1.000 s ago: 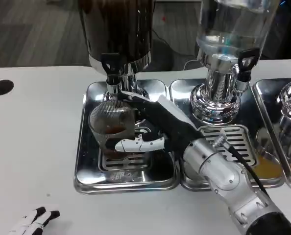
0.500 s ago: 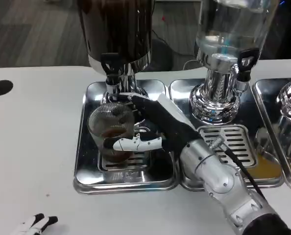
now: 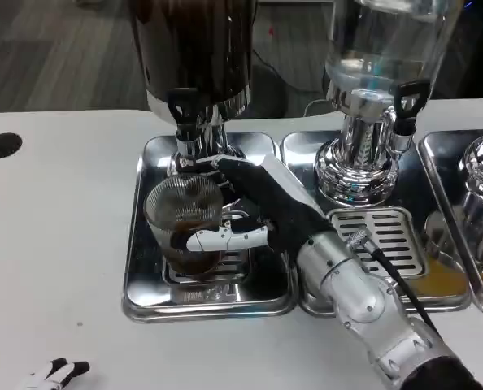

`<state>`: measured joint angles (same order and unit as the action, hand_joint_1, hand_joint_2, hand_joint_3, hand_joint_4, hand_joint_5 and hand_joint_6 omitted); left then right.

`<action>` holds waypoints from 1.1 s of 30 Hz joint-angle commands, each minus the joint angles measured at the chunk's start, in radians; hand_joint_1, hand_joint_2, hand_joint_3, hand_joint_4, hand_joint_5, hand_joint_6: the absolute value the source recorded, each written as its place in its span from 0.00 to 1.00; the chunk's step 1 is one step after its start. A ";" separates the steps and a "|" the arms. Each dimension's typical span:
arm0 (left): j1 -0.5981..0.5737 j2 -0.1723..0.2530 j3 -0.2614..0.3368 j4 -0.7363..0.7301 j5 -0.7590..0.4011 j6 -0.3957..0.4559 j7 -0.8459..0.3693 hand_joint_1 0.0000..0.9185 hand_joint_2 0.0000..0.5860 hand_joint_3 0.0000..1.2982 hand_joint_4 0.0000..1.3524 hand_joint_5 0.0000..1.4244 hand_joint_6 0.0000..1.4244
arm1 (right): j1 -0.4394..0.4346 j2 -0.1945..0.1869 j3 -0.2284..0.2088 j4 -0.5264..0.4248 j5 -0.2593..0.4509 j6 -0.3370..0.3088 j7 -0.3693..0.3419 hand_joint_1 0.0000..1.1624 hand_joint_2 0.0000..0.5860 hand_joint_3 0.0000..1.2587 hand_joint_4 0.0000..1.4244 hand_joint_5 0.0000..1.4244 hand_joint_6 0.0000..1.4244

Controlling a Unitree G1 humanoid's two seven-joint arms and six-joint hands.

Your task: Grasp the cup under the faucet to collect the drink, then remove the cup.

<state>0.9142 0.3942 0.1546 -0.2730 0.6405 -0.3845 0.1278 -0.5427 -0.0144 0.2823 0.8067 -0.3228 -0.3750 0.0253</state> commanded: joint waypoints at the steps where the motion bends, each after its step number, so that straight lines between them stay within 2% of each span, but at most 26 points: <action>1: 0.000 0.008 -0.003 0.006 0.005 0.000 -0.009 0.00 0.08 0.14 0.06 0.06 0.24 | 0.020 -0.013 -0.006 -0.021 0.009 -0.011 0.006 0.69 0.19 0.32 0.32 0.33 0.27; 13: -0.011 0.007 -0.011 0.018 -0.001 -0.003 -0.006 0.00 0.09 0.13 0.06 0.06 0.24 | 0.045 -0.038 -0.013 -0.086 0.020 -0.010 0.026 0.69 0.20 0.32 0.32 0.32 0.27; 24: -0.028 0.009 -0.018 0.028 -0.004 -0.005 -0.010 0.00 0.09 0.13 0.06 0.06 0.24 | 0.094 -0.086 -0.026 -0.170 0.027 0.005 0.050 0.69 0.20 0.32 0.32 0.32 0.27; 33: -0.038 0.011 -0.020 0.020 -0.003 0.001 -0.018 0.00 0.09 0.13 0.06 0.06 0.24 | 0.158 -0.139 -0.042 -0.278 0.029 0.032 0.089 0.69 0.20 0.32 0.32 0.32 0.27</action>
<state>0.8795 0.3955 0.1417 -0.2551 0.6364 -0.3857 0.1261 -0.4014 -0.1443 0.2520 0.5700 -0.3117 -0.3454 0.1054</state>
